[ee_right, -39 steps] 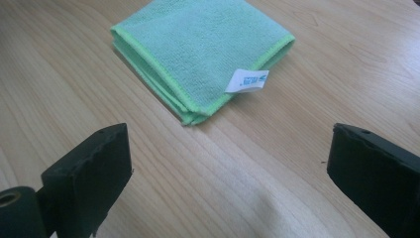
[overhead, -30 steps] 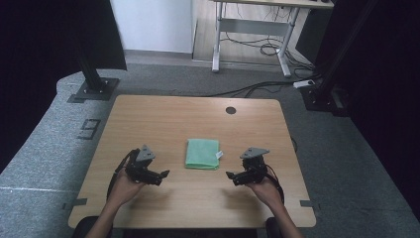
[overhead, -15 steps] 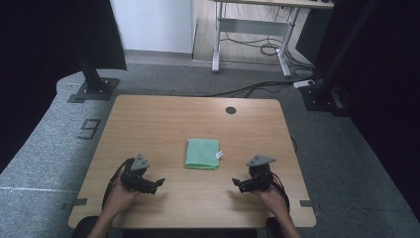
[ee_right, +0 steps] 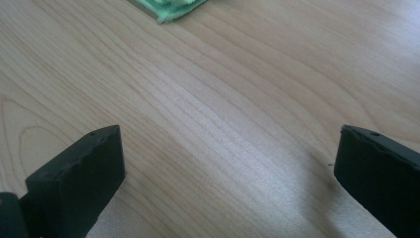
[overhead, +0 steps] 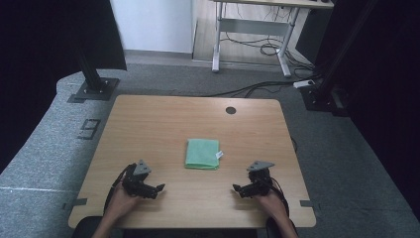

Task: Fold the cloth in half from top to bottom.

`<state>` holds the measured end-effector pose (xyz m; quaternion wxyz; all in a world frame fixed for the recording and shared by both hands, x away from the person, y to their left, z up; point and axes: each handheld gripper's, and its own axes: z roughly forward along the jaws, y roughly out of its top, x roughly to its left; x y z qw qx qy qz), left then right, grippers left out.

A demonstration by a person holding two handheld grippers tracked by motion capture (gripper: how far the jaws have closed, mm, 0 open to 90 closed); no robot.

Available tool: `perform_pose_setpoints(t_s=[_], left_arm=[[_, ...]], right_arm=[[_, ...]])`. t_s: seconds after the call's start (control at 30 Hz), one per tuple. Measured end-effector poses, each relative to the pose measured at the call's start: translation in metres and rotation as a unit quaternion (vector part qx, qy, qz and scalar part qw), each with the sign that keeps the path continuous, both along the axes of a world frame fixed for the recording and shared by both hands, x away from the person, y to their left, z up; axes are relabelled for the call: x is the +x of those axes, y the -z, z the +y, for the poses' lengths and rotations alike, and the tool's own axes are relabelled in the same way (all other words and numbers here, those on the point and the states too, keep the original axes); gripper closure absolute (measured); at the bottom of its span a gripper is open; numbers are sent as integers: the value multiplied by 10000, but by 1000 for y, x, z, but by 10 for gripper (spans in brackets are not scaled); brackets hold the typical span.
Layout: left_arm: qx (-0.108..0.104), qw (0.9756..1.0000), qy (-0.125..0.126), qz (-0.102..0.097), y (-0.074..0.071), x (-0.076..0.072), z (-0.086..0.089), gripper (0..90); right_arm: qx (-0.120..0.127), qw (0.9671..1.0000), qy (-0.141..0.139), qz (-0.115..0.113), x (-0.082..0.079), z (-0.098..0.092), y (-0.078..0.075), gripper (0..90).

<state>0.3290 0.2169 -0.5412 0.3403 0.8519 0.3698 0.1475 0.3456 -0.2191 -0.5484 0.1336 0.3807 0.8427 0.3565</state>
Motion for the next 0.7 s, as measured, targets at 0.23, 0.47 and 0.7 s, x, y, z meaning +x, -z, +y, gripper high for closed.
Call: perform_pose_setpoints(t_s=[0.23,0.47,0.7], left_arm=[[131,9998,18,141,8,1,-3,0],[117,9998,-10,166,8,2,-3,0],[120,9997,-104,170,8,1,-4,0]], right_arm=[[-45,10000,-13,-46,-1,1,6,0],[-98,9998,14,-197,-3,2,8,0],[-94,9998,11,-198,-3,2,8,0]])
